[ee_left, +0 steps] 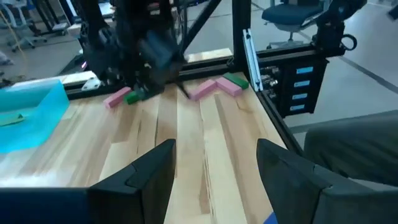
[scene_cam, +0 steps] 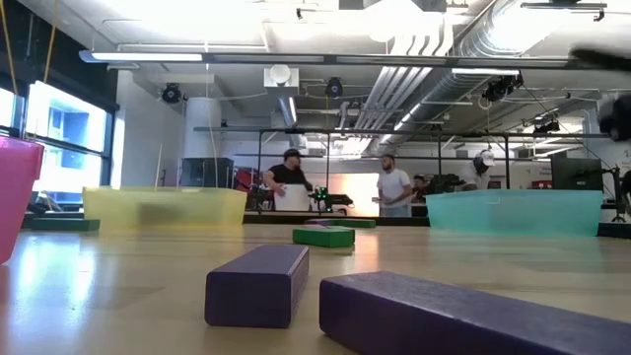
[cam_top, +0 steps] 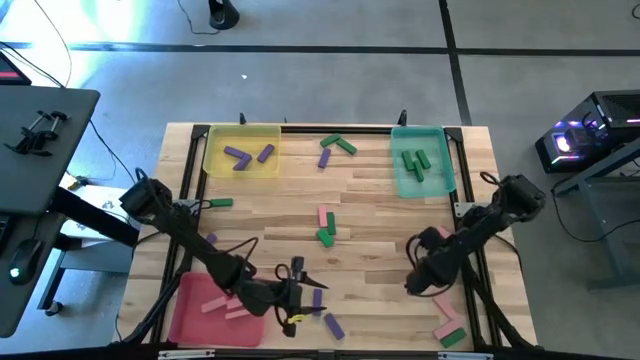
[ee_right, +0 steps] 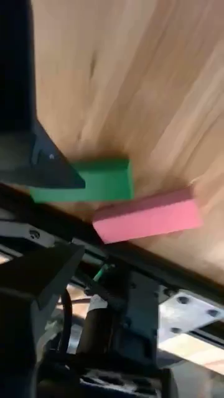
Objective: Sort blocks
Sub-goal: Put the green wooden block into the green bin
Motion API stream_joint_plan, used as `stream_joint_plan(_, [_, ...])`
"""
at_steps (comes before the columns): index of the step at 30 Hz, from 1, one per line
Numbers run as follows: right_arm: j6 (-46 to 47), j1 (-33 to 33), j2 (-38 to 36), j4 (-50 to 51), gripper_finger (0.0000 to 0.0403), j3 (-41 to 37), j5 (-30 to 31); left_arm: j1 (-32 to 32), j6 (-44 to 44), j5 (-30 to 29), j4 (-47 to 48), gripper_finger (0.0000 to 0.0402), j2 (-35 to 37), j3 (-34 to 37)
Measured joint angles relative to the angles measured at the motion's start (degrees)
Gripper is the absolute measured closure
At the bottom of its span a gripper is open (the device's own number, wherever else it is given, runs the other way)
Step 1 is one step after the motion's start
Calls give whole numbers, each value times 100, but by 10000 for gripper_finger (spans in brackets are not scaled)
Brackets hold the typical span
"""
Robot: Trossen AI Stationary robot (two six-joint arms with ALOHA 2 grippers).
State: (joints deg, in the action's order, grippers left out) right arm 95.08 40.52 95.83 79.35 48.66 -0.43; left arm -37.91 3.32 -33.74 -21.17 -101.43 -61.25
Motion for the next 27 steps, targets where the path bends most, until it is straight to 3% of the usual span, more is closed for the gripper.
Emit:
stream_joint_plan(9, [-433,-344,-2,-1047,393,-664,-162,-42,-59,-107,33,189,156,0])
stream_joint_plan(16, [-636,-337,6,-1205,394,-204,-7,-66,-57,-126,51,189,158,0])
stream_joint_plan(21, [-844,-339,15,-1658,400,324,519,-75,-37,-126,53,189,158,0])
stream_joint_plan(27, [-1393,-354,15,-2933,401,608,1299,-94,-44,-131,53,189,158,0])
